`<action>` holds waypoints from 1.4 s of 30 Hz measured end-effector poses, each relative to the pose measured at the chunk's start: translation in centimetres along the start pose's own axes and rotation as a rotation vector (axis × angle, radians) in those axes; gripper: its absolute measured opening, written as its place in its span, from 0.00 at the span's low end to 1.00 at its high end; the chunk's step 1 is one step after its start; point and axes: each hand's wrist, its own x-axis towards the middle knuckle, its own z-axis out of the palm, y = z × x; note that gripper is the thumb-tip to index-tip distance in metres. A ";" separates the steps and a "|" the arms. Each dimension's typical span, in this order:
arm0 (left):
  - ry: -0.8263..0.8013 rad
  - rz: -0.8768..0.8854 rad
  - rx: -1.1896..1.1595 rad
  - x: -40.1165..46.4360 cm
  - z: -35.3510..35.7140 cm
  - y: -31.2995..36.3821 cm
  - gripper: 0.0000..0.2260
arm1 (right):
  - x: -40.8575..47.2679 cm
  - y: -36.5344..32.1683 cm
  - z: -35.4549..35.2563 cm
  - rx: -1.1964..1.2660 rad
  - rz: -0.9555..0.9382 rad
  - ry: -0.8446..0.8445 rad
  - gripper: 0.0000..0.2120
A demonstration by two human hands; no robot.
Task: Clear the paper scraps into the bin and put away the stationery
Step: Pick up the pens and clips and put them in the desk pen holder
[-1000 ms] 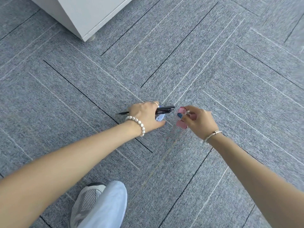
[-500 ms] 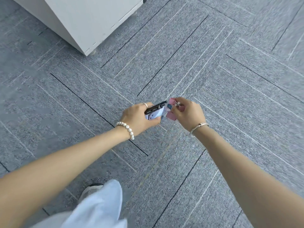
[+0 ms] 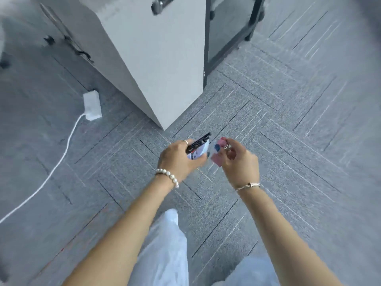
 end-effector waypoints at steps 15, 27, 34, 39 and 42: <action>0.298 -0.095 -0.104 -15.1 -34.9 10.2 0.13 | -12.3 -31.3 -20.9 -0.016 -0.199 -0.043 0.11; 0.458 -0.097 -0.155 -13.6 -46.4 2.4 0.12 | -11.6 -43.5 -16.0 0.070 -0.320 0.060 0.09; 0.506 -0.090 -0.154 -8.8 -49.0 0.9 0.13 | -5.3 -48.2 -13.4 0.134 -0.417 0.055 0.10; 0.555 -0.184 -0.130 -1.4 -51.1 0.1 0.12 | 3.6 -51.1 -11.4 0.124 -0.480 -0.011 0.11; 0.572 -0.244 -0.116 4.0 -52.6 0.0 0.11 | 10.2 -53.3 -10.4 0.107 -0.541 -0.071 0.10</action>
